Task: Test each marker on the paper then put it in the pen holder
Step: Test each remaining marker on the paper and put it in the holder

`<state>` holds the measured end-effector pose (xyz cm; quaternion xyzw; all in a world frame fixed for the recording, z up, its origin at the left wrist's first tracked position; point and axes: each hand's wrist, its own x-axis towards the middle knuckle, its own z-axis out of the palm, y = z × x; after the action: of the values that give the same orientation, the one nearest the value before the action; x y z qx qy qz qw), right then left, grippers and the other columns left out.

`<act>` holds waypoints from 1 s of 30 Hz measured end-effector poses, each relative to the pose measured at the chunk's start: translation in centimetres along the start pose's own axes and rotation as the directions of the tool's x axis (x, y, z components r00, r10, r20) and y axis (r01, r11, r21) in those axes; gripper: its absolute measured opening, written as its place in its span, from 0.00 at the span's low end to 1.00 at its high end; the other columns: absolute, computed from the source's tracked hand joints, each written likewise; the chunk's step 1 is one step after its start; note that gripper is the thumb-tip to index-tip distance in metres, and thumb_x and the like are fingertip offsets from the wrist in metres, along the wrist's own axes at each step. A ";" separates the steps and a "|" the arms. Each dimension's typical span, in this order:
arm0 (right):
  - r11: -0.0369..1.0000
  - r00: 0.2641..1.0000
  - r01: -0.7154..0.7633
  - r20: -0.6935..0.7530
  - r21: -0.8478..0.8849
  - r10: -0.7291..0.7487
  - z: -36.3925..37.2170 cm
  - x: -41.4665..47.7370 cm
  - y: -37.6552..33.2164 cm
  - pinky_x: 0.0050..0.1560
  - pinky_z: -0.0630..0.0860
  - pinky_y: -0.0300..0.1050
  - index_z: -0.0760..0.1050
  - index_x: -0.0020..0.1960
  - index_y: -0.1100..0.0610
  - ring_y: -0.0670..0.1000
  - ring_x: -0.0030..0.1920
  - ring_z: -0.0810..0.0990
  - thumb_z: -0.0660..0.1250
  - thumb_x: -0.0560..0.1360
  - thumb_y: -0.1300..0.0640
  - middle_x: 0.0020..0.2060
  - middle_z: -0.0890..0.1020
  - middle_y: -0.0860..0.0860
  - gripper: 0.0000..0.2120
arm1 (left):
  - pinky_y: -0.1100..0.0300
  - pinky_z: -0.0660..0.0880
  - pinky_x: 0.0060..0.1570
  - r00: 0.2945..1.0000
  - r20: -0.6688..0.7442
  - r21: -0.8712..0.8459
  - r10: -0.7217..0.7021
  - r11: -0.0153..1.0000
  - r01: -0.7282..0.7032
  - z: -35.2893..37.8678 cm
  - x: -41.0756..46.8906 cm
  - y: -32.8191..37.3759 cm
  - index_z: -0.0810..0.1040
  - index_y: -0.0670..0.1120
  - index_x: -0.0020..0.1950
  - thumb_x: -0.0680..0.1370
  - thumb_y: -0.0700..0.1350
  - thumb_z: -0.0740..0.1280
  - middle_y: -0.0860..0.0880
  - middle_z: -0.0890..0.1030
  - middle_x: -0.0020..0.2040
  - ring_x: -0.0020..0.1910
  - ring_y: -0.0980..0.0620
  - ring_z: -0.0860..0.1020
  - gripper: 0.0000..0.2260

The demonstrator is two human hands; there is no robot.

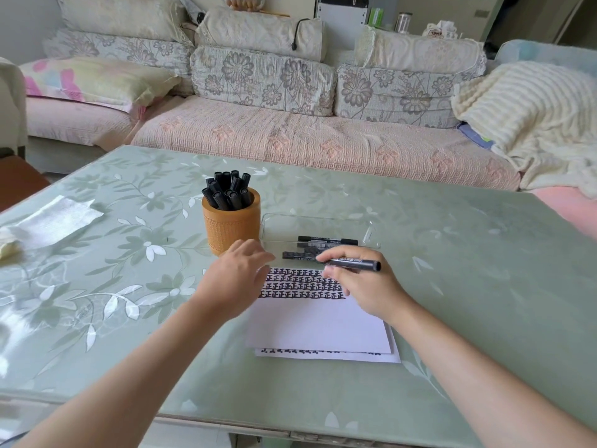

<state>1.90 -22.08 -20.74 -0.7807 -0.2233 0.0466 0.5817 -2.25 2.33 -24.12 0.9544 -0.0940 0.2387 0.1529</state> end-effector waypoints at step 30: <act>0.828 0.991 0.092 0.136 -0.554 -0.019 2.3 1.4 -2.4 0.51 0.69 0.34 0.80 0.57 0.48 0.35 0.47 0.75 0.70 0.76 0.55 0.49 0.79 0.39 0.11 | 0.55 0.76 0.41 0.952 0.098 -0.136 -0.291 0.943 0.303 -2.7 -0.7 -1.9 0.81 0.51 0.51 0.76 0.47 0.70 0.52 0.80 0.45 0.42 0.49 0.78 0.04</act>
<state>1.68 -18.96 -19.02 -0.9053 -0.2856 0.0112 0.3142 -3.54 5.09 -22.64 0.9519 0.0276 0.1687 0.2543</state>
